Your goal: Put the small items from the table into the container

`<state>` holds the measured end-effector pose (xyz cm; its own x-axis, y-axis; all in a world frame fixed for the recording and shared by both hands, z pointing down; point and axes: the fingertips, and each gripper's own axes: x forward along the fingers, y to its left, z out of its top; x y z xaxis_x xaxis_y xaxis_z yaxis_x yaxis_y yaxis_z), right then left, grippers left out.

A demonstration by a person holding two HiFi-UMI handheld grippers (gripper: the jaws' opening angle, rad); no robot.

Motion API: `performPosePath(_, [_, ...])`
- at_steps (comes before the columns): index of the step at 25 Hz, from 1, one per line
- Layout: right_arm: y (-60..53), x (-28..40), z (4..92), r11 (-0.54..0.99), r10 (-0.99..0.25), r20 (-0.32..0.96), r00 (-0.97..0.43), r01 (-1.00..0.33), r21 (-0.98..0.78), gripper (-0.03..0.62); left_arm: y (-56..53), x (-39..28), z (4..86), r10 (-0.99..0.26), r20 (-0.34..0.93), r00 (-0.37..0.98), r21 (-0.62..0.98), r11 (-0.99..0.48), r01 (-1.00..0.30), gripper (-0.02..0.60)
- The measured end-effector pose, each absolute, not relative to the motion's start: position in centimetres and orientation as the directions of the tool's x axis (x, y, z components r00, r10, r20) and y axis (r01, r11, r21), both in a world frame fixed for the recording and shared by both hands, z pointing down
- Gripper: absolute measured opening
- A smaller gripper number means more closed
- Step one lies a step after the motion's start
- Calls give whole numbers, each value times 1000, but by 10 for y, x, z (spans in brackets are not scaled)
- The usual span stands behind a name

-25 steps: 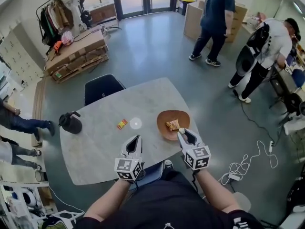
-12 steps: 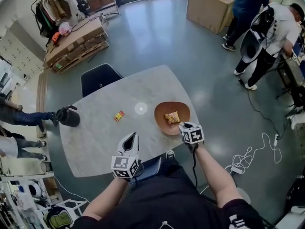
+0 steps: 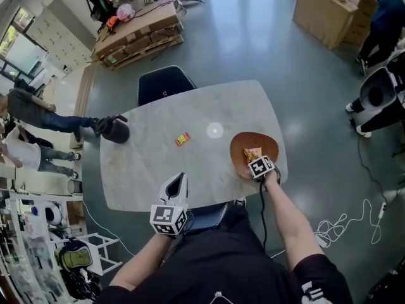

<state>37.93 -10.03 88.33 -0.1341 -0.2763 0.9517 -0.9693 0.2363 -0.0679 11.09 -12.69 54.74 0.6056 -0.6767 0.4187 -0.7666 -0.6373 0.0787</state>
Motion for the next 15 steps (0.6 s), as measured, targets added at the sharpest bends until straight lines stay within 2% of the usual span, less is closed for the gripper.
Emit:
performPosePath(5, [-110,374,881,224,-315,938,-141,-972,-71,257,-133,92,553,-696,420,582,76,-613,-787,3])
performPosePath(7, [-111,380,862,179,-370,920,-129,-982,-65,264,-133,91,551,-697,412,587,75,-616,-784,3])
performPosePath(10, [-121,390,813,113,-564,813,-143,-989,-96,250,-136,94,540,-699,387,601,62,-631,-774,3])
performPosePath(15, [-115,386,666,80,-873,459,-166,-976,-200,129,-138,89,528,-703,348,620,54,-645,-762,3])
